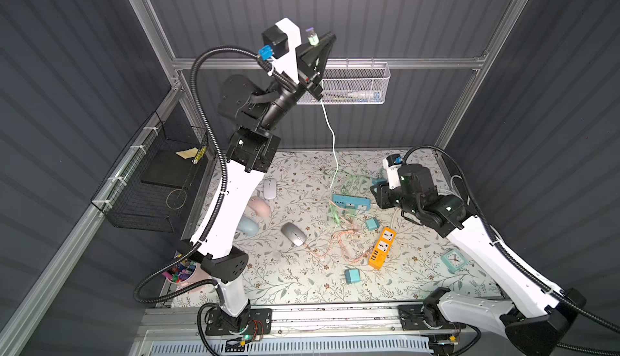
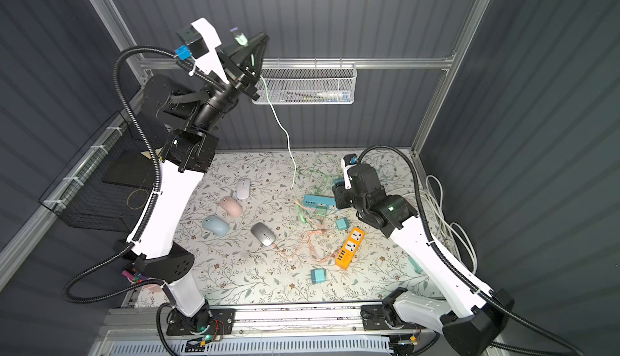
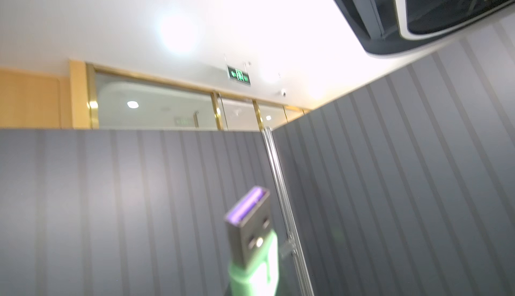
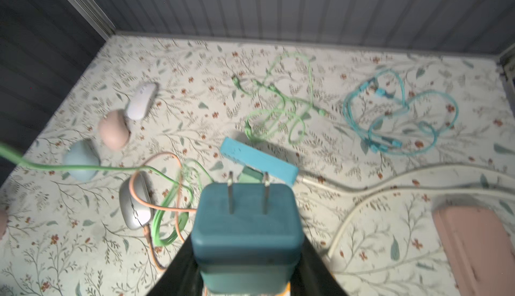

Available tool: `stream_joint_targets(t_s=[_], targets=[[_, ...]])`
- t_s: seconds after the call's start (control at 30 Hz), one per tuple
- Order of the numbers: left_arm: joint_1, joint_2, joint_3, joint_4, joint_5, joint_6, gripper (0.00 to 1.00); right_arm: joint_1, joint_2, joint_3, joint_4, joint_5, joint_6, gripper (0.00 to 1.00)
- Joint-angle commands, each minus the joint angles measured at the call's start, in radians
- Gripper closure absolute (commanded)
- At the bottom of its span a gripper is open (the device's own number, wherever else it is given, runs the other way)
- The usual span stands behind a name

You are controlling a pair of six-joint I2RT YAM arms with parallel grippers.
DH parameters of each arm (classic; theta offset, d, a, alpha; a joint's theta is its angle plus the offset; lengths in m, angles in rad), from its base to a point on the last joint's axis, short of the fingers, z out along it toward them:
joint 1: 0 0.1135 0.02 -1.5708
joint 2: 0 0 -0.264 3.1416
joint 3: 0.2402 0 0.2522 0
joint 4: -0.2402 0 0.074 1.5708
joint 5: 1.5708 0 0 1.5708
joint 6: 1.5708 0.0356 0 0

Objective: Unplug the wireless mouse
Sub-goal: Place the mouse at the center of the board.

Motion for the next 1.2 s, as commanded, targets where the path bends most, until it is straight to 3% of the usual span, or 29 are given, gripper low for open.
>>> stream_joint_targets(t_s=[0.0,0.13,0.23,0.33,0.43,0.5,0.6,0.73,0.97,1.07,1.1,1.17], targets=[[0.021,0.076,0.023,0.192,-0.032,-0.037,1.0,-0.023,0.043,-0.066,-0.053,0.051,0.06,0.72],[0.033,0.136,0.156,0.222,-0.012,-0.041,1.0,-0.081,0.155,-0.156,-0.012,-0.038,0.098,0.73],[0.035,0.109,0.111,0.281,-0.019,0.014,1.0,-0.136,0.279,-0.195,0.051,-0.113,0.14,0.74],[0.039,0.082,0.031,0.348,-0.005,0.142,1.0,-0.175,0.399,-0.176,0.096,-0.126,0.17,0.76],[0.052,0.114,0.046,0.345,0.001,0.27,1.0,-0.193,0.482,-0.132,0.122,-0.104,0.178,0.75],[0.08,0.146,0.084,0.351,0.001,0.246,1.0,-0.195,0.53,-0.088,0.101,-0.083,0.179,0.74],[0.133,0.169,0.101,0.462,-0.008,0.114,1.0,-0.196,0.561,-0.067,0.096,-0.052,0.182,0.74],[0.142,0.192,0.147,0.466,-0.056,0.174,1.0,-0.215,0.561,-0.084,0.094,0.004,0.218,0.74],[0.186,0.214,0.139,0.615,-0.122,0.052,1.0,-0.26,0.584,-0.082,0.106,0.003,0.21,0.72],[0.187,0.213,0.135,0.645,-0.125,0.019,1.0,-0.265,0.608,-0.077,0.107,-0.023,0.204,0.67],[0.187,0.214,0.14,0.646,-0.119,0.016,1.0,-0.265,0.604,-0.084,0.114,-0.033,0.203,0.61],[0.187,0.217,0.161,0.652,-0.122,0.005,1.0,-0.264,0.571,-0.105,0.133,-0.058,0.196,0.4]])
